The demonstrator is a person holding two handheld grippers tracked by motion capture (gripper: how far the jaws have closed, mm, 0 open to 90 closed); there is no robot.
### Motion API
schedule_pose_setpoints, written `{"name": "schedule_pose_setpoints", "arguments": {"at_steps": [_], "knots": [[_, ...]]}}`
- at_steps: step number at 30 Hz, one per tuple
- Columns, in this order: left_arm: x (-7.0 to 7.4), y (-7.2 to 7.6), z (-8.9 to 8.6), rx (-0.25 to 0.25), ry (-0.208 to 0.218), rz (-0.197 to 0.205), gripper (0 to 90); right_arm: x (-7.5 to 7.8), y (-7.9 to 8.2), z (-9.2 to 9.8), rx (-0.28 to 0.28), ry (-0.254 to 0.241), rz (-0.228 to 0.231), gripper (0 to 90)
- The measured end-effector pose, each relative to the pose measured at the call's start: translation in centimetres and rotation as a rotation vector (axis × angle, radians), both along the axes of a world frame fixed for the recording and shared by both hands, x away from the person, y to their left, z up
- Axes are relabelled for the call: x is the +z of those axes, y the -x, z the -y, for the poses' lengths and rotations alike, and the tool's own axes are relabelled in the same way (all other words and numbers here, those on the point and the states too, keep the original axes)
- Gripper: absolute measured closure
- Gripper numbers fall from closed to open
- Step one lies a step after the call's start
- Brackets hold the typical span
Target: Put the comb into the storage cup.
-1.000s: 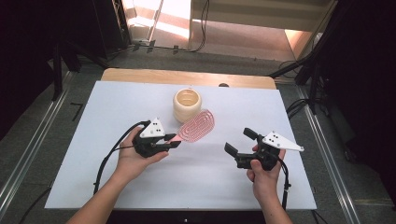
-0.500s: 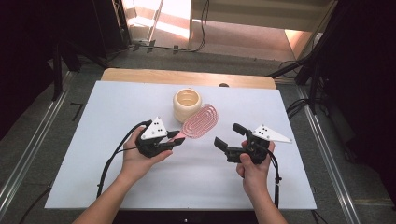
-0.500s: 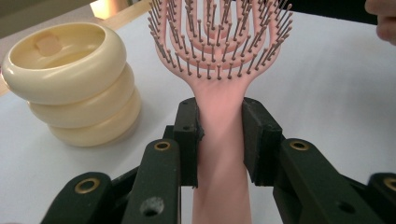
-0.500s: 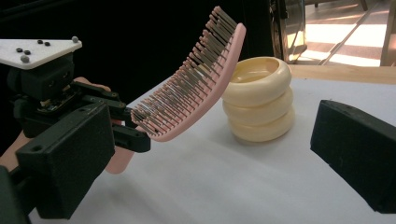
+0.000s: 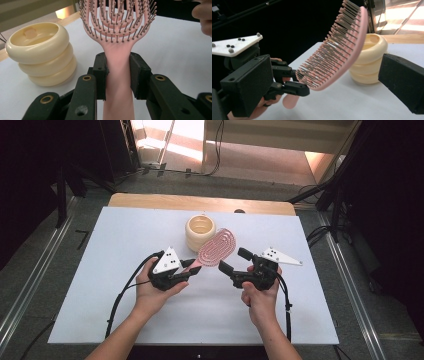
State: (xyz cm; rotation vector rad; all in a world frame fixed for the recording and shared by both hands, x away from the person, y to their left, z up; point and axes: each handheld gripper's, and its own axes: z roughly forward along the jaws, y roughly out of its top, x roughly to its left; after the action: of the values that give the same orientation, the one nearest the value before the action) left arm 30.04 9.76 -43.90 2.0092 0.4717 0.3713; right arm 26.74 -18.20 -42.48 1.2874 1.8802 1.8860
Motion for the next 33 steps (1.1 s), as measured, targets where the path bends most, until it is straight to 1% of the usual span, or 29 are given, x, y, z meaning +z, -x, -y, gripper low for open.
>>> {"name": "schedule_pose_setpoints", "arguments": {"at_steps": [1, 2, 4, 7, 10, 13, 15, 18, 20, 23, 24, 25, 26, 27, 29, 31, 33], "knots": [[-0.1, 0.1, 0.1, 0.002, 0.0, 0.003, 70.7, 0.1, -0.1, -0.1, 0.0, -0.005, -0.005, 1.2], [-0.1, 0.1, 0.1, 0.006, 0.001, 0.006, 70.7, 0.1, -0.1, -0.3, -0.004, -0.012, -0.004, 5.5], [-0.2, 0.2, 0.1, 0.007, 0.008, 0.006, 70.7, 0.3, -0.2, -0.5, -0.013, -0.011, -0.004, 6.3], [-0.4, 0.4, 0.2, 0.012, 0.016, 0.018, 70.7, 0.4, -0.5, -0.8, -0.024, -0.014, -0.02, 10.5], [-0.4, 0.5, 0.3, 0.018, 0.019, 0.027, 70.7, 0.4, -0.6, -1.1, -0.042, -0.014, -0.037, 11.6], [-0.5, 0.7, 0.5, 0.024, 0.022, 0.04, 70.7, 0.3, -0.9, -1.3, -0.062, -0.023, -0.066, 14.8], [-0.6, 0.8, 0.6, 0.025, 0.023, 0.04, 70.7, 0.3, -1.2, -1.4, -0.071, -0.042, -0.086, 18.0], [-0.8, 0.8, 0.8, 0.032, 0.026, 0.041, 70.7, 0.2, -1.4, -1.5, -0.086, -0.062, -0.097, 22.2], [-0.9, 0.9, 0.8, 0.032, 0.032, 0.042, 70.7, 0.2, -1.4, -1.6, -0.091, -0.065, -0.109, 24.3], [-1.0, 1.0, 0.9, 0.033, 0.03, 0.051, 70.7, 0.1, -1.6, -1.8, -0.095, -0.065, -0.114, 27.0], [-1.0, 1.1, 1.0, 0.033, 0.032, 0.056, 70.7, 0.0, -1.8, -1.8, -0.102, -0.074, -0.128, 31.8], [-1.0, 1.1, 1.0, 0.034, 0.032, 0.055, 70.7, 0.0, -1.8, -1.8, -0.102, -0.074, -0.128, 31.8], [-1.0, 1.1, 1.1, 0.033, 0.03, 0.055, 70.7, -0.1, -1.9, -1.8, -0.118, -0.086, -0.152, 34.1], [-1.0, 1.2, 1.1, 0.034, 0.031, 0.059, 70.7, -0.1, -1.9, -1.8, -0.118, -0.086, -0.152, 34.1], [-1.1, 1.2, 1.2, 0.037, 0.033, 0.058, 70.7, -0.2, -2.1, -1.8, -0.115, -0.103, -0.158, 35.0], [-1.1, 1.3, 1.3, 0.042, 0.031, 0.07, 70.7, -0.2, -2.1, -2.0, -0.117, -0.104, -0.16, 35.2], [-1.1, 1.3, 1.5, 0.04, 0.031, 0.071, 70.7, -0.2, -2.2, -2.2, -0.118, -0.103, -0.161, 35.4]]}}
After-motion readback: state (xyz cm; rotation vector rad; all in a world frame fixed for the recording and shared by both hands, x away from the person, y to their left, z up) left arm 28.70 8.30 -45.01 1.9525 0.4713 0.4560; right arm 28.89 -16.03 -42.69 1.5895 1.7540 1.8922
